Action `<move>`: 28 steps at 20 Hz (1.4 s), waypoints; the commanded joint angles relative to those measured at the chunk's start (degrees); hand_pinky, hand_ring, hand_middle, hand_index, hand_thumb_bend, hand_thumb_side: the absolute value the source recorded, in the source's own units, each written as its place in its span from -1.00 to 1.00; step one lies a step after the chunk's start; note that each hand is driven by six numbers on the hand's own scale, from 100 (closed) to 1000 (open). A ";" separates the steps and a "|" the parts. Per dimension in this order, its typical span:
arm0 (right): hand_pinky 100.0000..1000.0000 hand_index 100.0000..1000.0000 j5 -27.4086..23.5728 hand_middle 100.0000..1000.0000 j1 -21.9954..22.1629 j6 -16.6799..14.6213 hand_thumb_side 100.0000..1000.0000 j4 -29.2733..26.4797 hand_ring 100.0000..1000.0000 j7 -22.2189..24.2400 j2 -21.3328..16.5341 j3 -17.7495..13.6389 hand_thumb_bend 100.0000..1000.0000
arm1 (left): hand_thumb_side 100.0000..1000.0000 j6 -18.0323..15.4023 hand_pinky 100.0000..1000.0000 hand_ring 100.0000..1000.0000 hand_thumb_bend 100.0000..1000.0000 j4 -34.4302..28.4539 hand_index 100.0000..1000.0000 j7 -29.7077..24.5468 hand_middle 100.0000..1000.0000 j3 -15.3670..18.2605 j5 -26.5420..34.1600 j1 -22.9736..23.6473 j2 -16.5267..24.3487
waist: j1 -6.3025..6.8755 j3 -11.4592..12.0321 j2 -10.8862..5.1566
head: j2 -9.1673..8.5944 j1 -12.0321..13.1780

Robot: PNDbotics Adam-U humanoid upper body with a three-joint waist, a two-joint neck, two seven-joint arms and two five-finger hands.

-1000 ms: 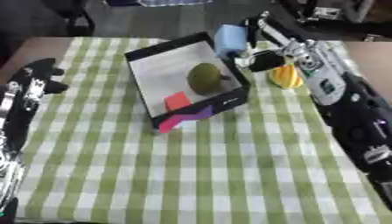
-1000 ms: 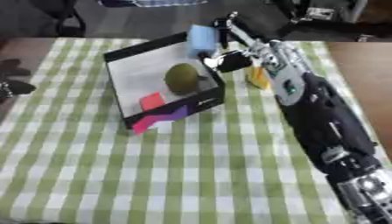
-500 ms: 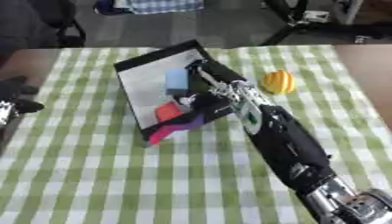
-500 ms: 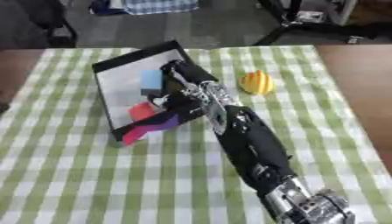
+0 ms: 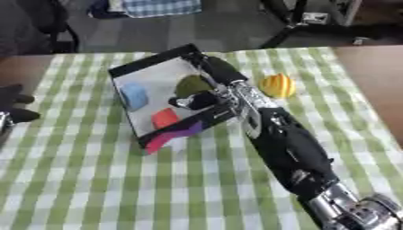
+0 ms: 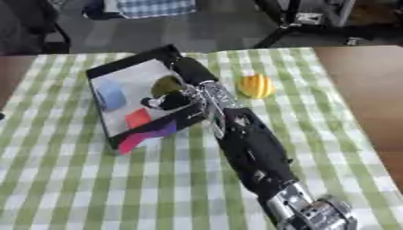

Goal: Pick up objects on the table and place them in the box.

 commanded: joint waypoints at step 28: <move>0.85 0.85 -12.93 0.58 -0.13 12.74 0.17 17.94 0.65 9.68 -13.83 -11.73 -0.29 | 0.71 -0.09 0.40 0.10 -0.45 0.20 0.65 0.68 0.25 1.30 -0.13 1.71 0.82 | -0.41 -2.09 -0.76 | -1.19 -0.63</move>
